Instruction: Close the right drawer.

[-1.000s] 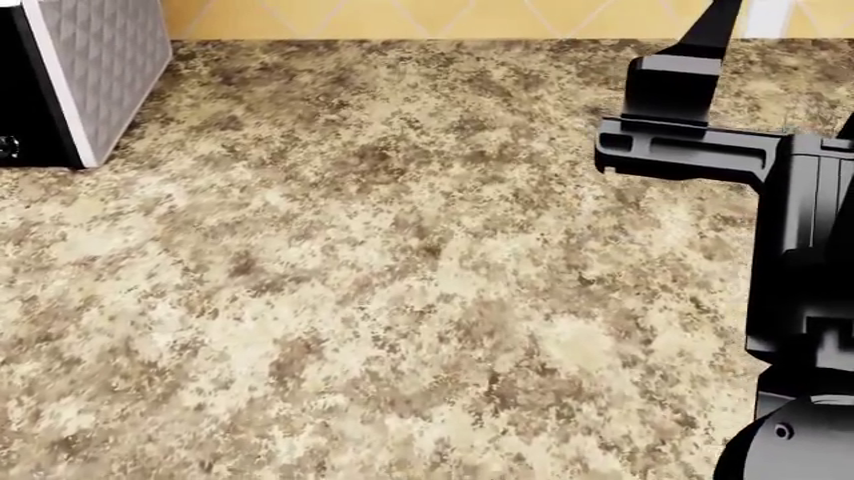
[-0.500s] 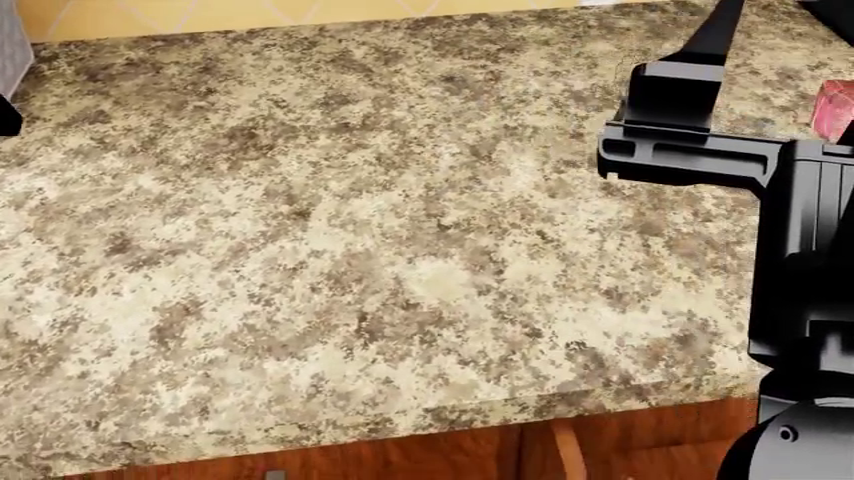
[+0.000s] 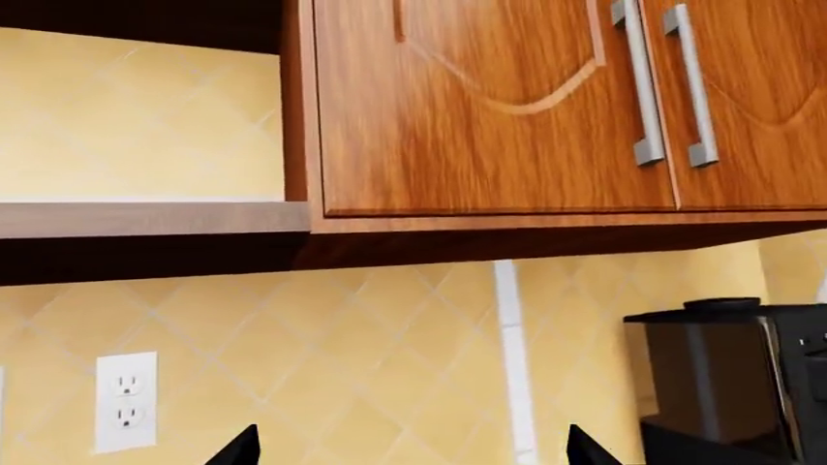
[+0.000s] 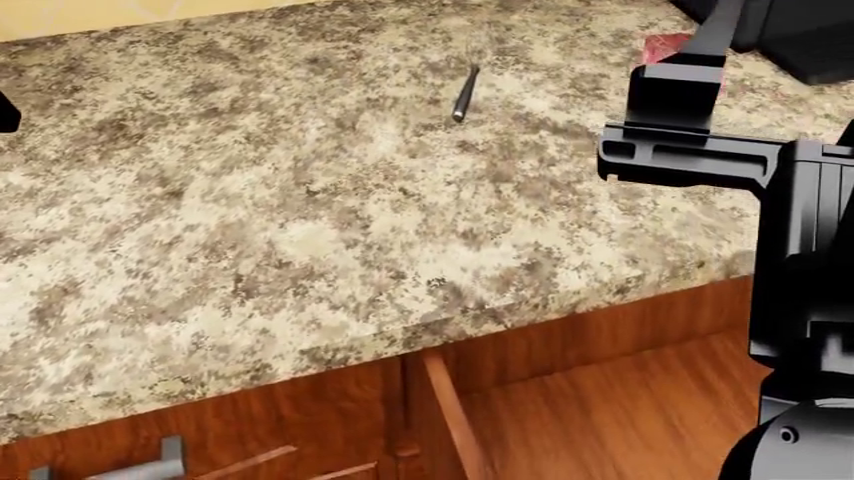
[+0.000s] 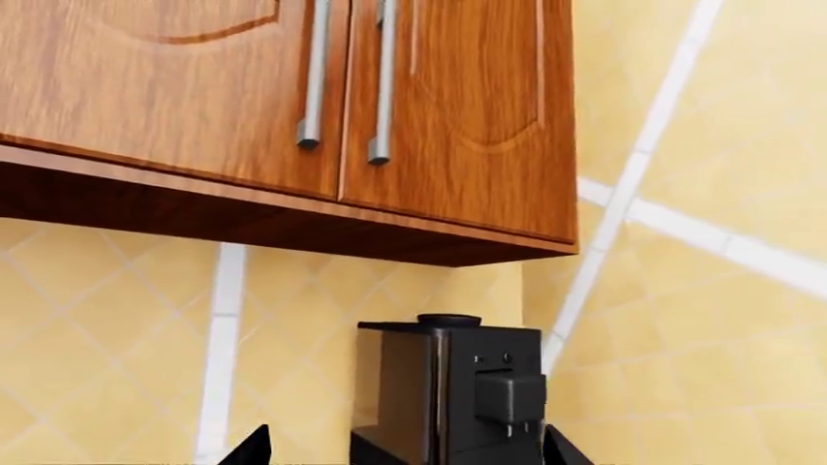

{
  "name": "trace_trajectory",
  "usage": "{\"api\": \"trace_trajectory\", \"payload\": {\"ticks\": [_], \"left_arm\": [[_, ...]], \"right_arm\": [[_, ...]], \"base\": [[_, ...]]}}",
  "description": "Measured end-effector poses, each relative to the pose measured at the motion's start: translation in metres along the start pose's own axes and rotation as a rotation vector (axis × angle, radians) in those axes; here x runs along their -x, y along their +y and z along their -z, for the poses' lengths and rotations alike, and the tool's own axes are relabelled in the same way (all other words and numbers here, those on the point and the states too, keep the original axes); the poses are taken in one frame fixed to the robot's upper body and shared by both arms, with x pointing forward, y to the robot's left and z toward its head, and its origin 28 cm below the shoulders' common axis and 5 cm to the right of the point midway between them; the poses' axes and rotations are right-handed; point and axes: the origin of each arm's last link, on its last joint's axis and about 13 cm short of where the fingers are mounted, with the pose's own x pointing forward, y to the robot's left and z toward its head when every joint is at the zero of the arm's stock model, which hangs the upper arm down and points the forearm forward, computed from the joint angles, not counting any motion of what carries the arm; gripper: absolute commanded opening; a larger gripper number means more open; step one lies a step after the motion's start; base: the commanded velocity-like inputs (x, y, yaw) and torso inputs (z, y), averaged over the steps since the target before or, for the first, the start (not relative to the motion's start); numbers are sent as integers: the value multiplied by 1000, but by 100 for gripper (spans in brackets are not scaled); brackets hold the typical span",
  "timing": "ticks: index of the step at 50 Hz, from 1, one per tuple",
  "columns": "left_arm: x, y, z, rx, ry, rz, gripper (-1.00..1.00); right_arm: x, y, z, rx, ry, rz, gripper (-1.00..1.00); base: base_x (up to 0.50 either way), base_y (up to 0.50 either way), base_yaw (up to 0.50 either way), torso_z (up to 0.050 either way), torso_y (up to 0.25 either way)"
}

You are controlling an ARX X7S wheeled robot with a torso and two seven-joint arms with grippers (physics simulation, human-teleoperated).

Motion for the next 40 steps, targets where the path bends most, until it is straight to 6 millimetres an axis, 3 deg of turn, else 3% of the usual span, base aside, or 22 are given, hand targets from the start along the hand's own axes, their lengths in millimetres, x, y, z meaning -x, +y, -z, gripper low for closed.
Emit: {"api": "trace_trajectory", "payload": {"ticks": [40], "left_arm": [[0,1,-1,-3,-2,-3,100]], "right_arm": [[0,-1,2,3,0,-4,100]], "base": [[-140,68,-497,0,0]]}}
